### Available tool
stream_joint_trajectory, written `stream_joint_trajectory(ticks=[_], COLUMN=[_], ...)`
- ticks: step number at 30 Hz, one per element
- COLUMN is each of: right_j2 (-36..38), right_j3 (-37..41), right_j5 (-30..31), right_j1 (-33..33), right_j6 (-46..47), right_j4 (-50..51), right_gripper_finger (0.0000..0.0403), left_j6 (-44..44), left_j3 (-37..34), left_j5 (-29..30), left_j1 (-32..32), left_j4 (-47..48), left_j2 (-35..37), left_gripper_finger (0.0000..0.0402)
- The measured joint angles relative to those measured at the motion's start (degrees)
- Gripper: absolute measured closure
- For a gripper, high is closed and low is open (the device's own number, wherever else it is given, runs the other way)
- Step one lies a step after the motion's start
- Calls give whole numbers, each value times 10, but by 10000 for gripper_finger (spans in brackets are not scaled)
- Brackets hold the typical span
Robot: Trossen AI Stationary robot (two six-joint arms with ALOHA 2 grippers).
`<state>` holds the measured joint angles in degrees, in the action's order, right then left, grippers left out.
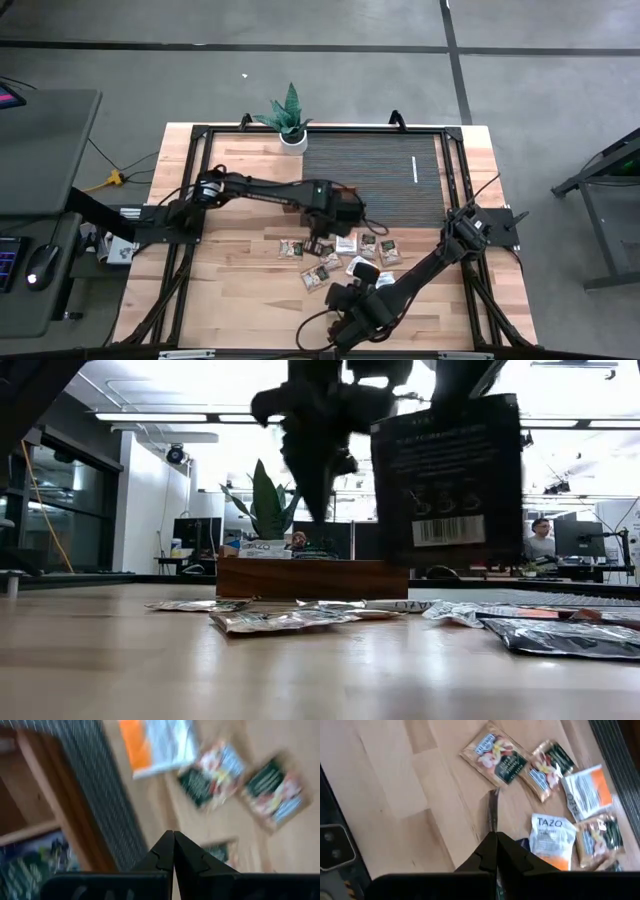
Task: Pick & Place Tea
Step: Put the blue tea bag into the middle section of the wooden organizer
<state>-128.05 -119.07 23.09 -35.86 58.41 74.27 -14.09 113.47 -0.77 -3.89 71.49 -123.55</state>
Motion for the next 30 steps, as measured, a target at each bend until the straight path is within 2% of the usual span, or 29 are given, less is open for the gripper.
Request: stream_joint_trajectory(ticks=[5,7,9,12,14,17,19,20,21,24,26,27,30], right_j2=[0,0,4,18,28,47,64,70,77,87,94,95,96], right_j3=[0,0,0,0,-1,-1,-1,-1,-2,-1,-1,-1,-1], right_j5=[-31,-34,-35,-29,-20,0,15,21,27,35,30,26,19], right_j1=[15,21,26,37,45,62,77,85,94,125,148,160,194], right_j6=[26,32,33,44,43,49,59,64,72,78,85,86,89], right_j4=[1,2,6,12,17,27,33,34,35,28,19,16,10], right_gripper_finger=[403,403,403,403,403,403,403,403,403,403,403,403,403], left_j6=[-30,-41,-53,-58,-62,-59,-43,-31,-17,23,56,67,96], left_j3=[-39,-70,-94,-164,-204,-295,-344,-376,-403,-456,-489,-496,-517], left_j5=[-16,-17,-17,-31,-56,-109,-133,-138,-138,-125,-108,-100,-44], left_j1=[36,52,71,102,121,149,161,167,171,172,167,162,145], left_j4=[7,24,-6,8,-62,-83,-189,-200,-193,-316,-320,-355,-372], left_j2=[31,51,65,111,138,205,239,264,286,334,370,383,418], left_gripper_finger=[401,401,401,401,401,401,401,401,401,401,401,401,401])
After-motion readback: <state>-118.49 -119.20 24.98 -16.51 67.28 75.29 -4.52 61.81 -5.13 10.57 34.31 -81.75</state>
